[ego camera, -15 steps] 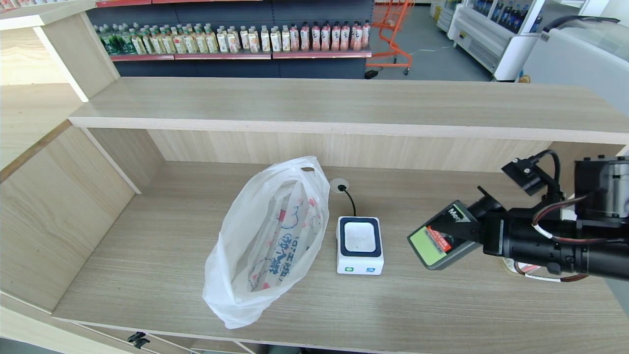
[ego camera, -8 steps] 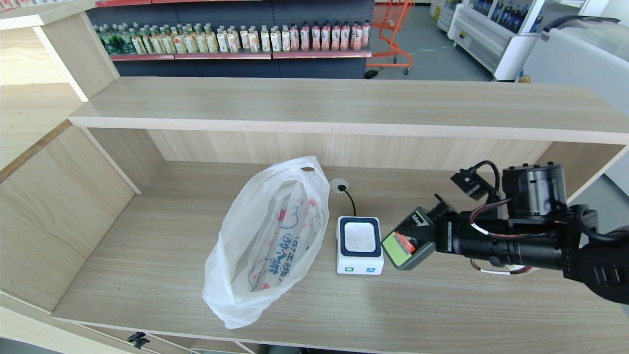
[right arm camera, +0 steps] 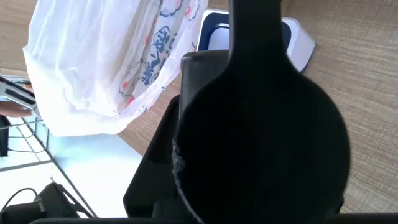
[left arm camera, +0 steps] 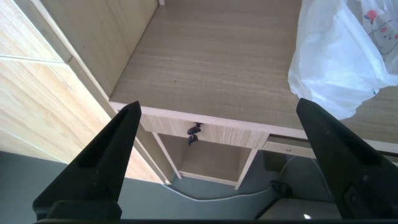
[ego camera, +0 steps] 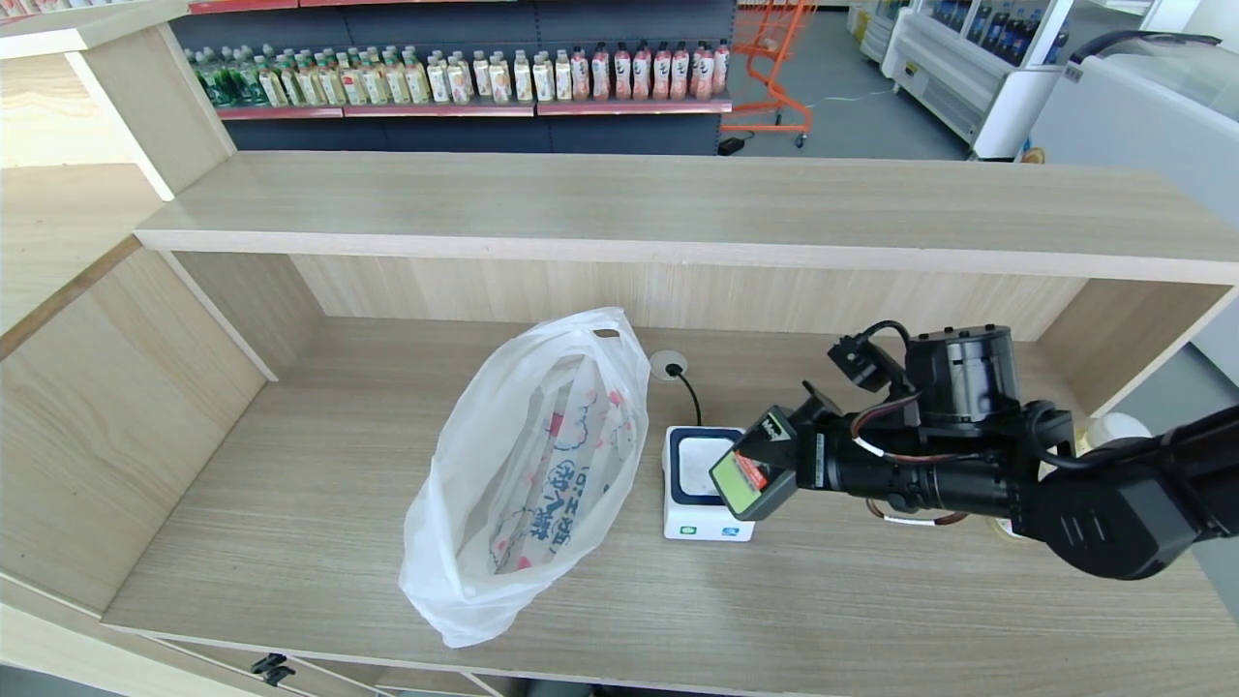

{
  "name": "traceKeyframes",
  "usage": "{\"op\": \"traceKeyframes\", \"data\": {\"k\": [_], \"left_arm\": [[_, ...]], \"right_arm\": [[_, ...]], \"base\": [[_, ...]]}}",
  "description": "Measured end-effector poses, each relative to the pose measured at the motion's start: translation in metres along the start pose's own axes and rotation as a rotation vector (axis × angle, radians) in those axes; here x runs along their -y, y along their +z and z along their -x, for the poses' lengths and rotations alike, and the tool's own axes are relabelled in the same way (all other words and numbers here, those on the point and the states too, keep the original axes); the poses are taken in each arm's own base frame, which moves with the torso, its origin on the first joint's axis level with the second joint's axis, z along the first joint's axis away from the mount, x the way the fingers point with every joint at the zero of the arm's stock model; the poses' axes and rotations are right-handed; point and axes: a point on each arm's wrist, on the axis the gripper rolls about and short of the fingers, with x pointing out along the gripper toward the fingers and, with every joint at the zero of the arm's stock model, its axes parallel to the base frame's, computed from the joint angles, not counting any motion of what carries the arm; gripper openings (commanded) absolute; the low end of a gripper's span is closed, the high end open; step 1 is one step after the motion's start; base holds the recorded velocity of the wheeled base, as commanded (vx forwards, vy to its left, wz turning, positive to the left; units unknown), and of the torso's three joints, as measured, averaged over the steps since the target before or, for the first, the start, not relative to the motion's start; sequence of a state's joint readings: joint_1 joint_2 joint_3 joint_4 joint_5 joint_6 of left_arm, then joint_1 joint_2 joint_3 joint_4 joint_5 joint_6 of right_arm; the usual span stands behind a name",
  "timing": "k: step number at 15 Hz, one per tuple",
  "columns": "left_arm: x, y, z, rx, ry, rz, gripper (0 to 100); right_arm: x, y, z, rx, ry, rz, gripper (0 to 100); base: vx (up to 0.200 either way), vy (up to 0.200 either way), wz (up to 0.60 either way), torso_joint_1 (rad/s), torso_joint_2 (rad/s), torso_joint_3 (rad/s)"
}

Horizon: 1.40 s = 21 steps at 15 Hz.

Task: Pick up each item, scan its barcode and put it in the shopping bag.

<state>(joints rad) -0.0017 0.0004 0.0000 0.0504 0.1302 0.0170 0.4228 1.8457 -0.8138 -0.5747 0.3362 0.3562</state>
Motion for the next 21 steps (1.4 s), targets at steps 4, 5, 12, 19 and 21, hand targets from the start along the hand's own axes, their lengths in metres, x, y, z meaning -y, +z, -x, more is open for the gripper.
{"op": "traceKeyframes", "data": {"k": [4, 5, 12, 19, 21], "left_arm": [[0.0, 0.0, 0.0, 0.0, 0.0, 0.0, 100], [0.0, 0.0, 0.0, 0.0, 0.0, 0.0, 100], [0.0, 0.0, 0.0, 0.0, 0.0, 0.0, 100], [0.0, 0.0, 0.0, 0.0, 0.0, 0.0, 100], [0.0, 0.0, 0.0, 0.0, 0.0, 0.0, 100]], "right_arm": [[0.003, -0.003, -0.014, -0.004, 0.001, 0.003, 0], [0.003, -0.003, -0.017, -0.005, 0.003, 0.004, 0], [-0.001, 0.0, -0.038, 0.006, 0.014, 0.02, 0], [-0.001, 0.001, -0.041, 0.018, -0.01, -0.008, 0], [-0.013, 0.014, -0.029, 0.083, 0.018, -0.017, 0]], "base": [[0.0, 0.0, 0.0, 0.0, 0.0, 0.0], [0.0, 0.0, 0.0, 0.0, 0.0, 0.0], [0.0, 0.0, 0.0, 0.0, 0.0, 0.0], [0.0, 0.0, 0.0, 0.0, 0.0, 0.0], [0.0, 0.0, 0.0, 0.0, 0.0, 0.0]]}}
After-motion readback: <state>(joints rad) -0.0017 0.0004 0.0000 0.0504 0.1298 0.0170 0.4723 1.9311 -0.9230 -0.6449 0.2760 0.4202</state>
